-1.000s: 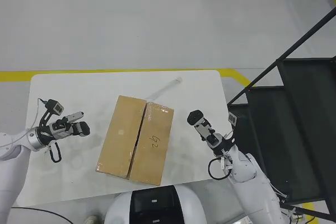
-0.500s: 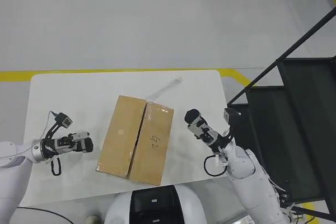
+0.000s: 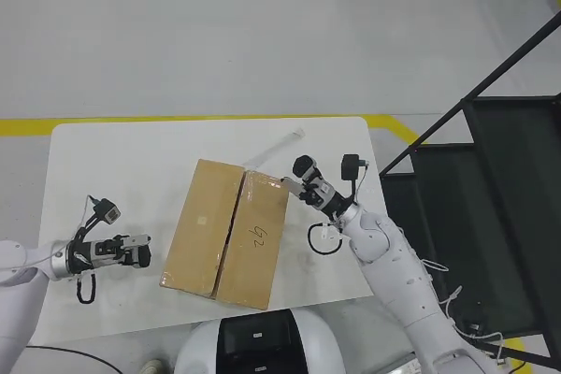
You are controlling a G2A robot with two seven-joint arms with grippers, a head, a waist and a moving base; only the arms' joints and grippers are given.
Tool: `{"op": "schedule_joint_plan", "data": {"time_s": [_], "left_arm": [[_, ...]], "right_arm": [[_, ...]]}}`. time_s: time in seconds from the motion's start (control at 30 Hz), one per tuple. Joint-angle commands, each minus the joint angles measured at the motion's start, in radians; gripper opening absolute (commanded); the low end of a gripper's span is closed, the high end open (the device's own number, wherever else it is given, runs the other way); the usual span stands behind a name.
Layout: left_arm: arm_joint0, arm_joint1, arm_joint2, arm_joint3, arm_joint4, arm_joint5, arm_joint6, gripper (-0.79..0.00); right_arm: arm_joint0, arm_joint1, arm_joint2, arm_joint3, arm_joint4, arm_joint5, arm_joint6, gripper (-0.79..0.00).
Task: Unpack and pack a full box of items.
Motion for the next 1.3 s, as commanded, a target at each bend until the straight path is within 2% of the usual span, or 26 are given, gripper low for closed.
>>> {"op": "schedule_joint_plan", "data": {"time_s": [0.0,0.2,0.37,0.5,0.63,0.93,1.27], "left_arm": [[0.014,0.008,-0.003,-0.013,0.018,0.002,-0.002,0.000],[0.048,0.026,-0.004,-0.038,0.050,-0.005,0.005,0.000],[0.071,0.042,0.008,-0.084,0.056,0.008,-0.008,0.000],[0.099,0.070,0.041,-0.153,0.040,0.008,-0.008,0.000],[0.108,0.103,0.069,-0.180,0.014,0.008,-0.008,0.000],[0.115,0.158,0.131,-0.237,-0.078,0.008,-0.008,0.000],[0.045,0.211,0.277,-0.212,-0.074,0.008,-0.008,0.000]], "right_arm": [[0.043,-0.005,-0.018,0.061,-0.003,0.008,-0.006,0.000],[0.114,-0.011,-0.049,0.182,0.005,0.017,0.035,0.000],[0.118,-0.004,-0.045,0.208,0.037,-0.024,0.100,0.000],[0.091,0.008,-0.032,0.184,0.078,-0.077,0.166,0.000],[0.062,0.022,-0.019,0.140,0.104,-0.106,0.246,0.000],[-0.006,0.049,0.012,0.030,0.193,-0.103,0.366,0.000],[-0.031,0.063,0.033,-0.019,0.188,-0.083,0.344,0.000]]}}
